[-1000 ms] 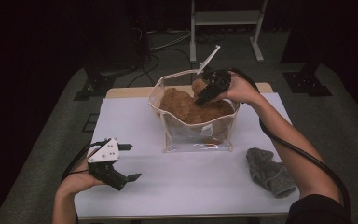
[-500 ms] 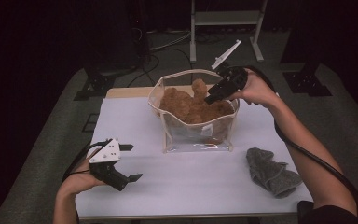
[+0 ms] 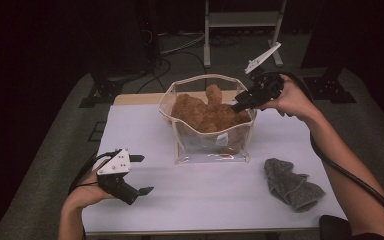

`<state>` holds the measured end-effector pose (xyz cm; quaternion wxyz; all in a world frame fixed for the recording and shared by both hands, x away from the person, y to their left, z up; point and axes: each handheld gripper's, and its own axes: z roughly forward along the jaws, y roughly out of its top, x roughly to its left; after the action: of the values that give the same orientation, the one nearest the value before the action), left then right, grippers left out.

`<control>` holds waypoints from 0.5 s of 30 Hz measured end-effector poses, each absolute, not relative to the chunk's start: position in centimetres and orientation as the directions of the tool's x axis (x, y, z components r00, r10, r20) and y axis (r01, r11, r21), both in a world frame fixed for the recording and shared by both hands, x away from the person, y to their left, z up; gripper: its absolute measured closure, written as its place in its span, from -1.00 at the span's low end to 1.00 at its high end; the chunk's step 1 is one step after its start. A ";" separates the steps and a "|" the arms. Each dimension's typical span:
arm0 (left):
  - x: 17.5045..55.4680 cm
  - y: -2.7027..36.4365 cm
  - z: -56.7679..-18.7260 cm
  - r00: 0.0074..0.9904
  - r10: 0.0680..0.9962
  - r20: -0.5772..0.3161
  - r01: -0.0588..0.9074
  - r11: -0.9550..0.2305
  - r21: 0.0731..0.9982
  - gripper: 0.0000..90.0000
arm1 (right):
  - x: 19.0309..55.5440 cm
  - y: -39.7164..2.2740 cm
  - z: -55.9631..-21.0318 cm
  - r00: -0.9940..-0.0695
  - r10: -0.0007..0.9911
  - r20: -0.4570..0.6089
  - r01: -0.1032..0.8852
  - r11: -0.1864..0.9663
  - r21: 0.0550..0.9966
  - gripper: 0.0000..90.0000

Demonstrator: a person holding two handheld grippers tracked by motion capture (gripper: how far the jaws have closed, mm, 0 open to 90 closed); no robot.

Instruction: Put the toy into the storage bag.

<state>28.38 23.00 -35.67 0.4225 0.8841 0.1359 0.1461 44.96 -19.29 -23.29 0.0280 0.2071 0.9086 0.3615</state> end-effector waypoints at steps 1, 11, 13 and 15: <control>28.4 23.0 -35.7 0.921 0.363 0.144 0.115 -0.606 0.787 -0.91 | 44.8 -19.5 -23.3 -0.910 0.401 0.100 0.360 0.650 0.669 0.03; 28.4 23.0 -35.7 0.921 0.363 0.140 0.118 -0.603 0.789 -0.91 | 43.7 -21.5 -22.9 -0.901 0.421 0.105 0.373 0.627 0.684 0.00; 28.4 23.1 -35.7 0.921 0.364 0.139 0.119 -0.602 0.789 -0.91 | 43.4 -21.8 -22.8 -0.900 0.424 0.103 0.373 0.624 0.686 -0.01; 28.5 23.1 -35.8 0.920 0.367 0.137 0.123 -0.603 0.788 -0.91 | 43.2 -22.2 -22.8 -0.898 0.425 0.110 0.377 0.617 0.690 -0.01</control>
<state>28.46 23.12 -35.75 0.4232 0.8837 0.1387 0.1438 43.19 -22.22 -22.81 0.0321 0.2233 0.8987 0.3761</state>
